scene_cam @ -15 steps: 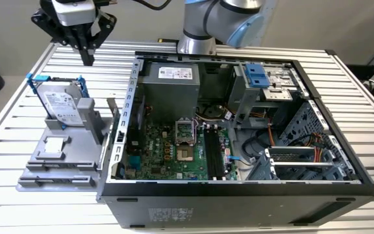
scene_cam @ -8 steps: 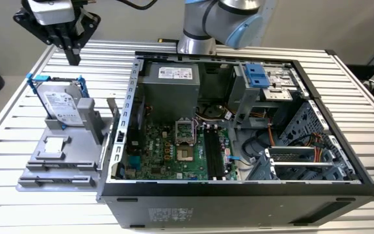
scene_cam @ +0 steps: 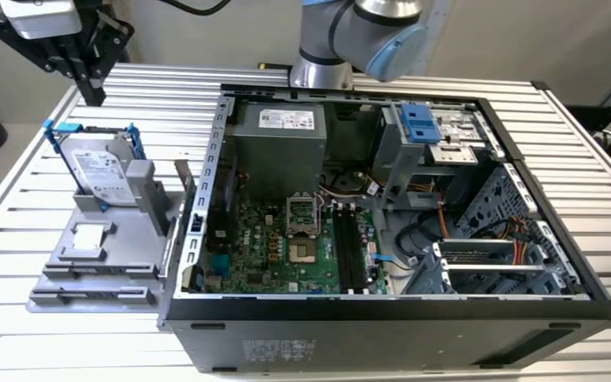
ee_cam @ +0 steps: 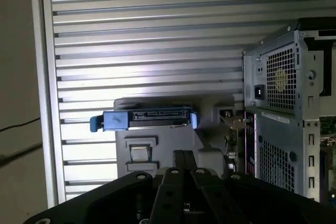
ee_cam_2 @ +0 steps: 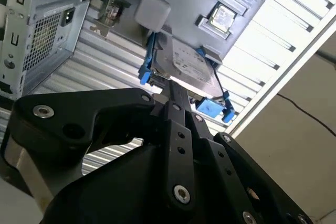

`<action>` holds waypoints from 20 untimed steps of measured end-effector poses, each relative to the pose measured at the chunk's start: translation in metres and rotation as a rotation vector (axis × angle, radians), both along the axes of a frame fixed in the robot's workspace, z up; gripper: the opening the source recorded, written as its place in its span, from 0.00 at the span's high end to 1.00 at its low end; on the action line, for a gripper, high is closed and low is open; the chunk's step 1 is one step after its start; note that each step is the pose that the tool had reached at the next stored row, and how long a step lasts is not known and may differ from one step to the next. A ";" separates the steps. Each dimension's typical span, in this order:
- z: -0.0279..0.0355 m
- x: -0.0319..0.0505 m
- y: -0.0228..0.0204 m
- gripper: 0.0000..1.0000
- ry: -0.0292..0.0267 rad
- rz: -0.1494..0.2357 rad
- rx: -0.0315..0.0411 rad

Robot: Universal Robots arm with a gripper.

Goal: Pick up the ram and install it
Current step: 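Reach for the ram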

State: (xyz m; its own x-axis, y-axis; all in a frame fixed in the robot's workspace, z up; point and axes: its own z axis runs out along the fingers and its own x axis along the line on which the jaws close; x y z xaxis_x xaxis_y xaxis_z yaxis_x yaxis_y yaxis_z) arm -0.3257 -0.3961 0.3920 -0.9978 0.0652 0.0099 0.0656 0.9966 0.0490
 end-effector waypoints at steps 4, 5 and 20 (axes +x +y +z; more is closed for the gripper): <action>0.0000 -0.0035 0.0002 1.00 0.0001 0.000 0.0000; 0.0000 -0.0036 -0.0002 1.00 0.0001 0.000 -0.0001; -0.0006 -0.0091 -0.0614 1.00 0.0000 0.000 0.0000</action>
State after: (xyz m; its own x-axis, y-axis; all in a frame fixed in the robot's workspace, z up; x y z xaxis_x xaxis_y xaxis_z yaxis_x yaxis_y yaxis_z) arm -0.3347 -0.4575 0.3914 -0.9978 0.0651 0.0098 0.0655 0.9966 0.0491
